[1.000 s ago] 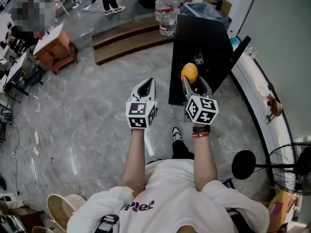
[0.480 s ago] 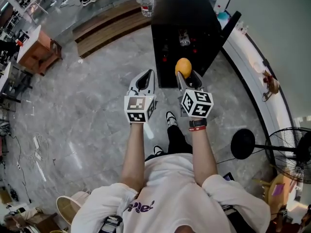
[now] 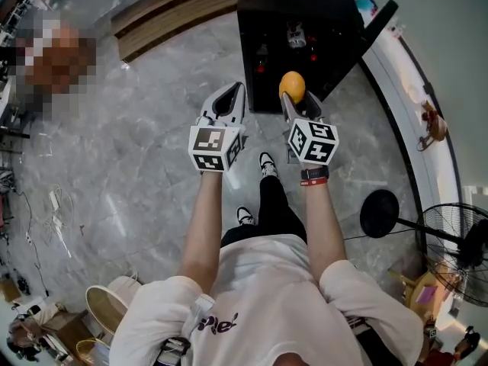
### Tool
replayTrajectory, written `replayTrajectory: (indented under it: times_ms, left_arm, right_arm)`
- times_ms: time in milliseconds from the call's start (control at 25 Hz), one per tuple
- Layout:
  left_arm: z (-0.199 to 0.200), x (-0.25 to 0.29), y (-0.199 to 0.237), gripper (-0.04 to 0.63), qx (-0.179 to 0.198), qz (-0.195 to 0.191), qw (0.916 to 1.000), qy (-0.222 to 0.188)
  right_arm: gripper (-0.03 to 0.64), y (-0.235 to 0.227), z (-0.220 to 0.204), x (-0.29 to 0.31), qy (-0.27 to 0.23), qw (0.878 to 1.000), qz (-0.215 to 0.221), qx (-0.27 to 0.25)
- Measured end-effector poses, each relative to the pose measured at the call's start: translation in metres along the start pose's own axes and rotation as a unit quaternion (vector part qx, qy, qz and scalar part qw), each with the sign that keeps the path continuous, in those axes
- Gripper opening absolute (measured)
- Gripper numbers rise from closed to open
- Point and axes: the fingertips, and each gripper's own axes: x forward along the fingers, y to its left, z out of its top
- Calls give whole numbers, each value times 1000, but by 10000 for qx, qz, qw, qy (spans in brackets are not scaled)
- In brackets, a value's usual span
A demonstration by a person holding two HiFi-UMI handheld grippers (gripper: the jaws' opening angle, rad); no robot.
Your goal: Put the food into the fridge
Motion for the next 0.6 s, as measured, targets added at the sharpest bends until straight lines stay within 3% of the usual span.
replayTrajectory:
  times_ms: [600]
  left_arm:
    - [-54, 60, 18, 18, -161, -156, 9995, 202]
  right_arm:
    - [252, -40, -51, 86, 553, 9984, 50, 131]
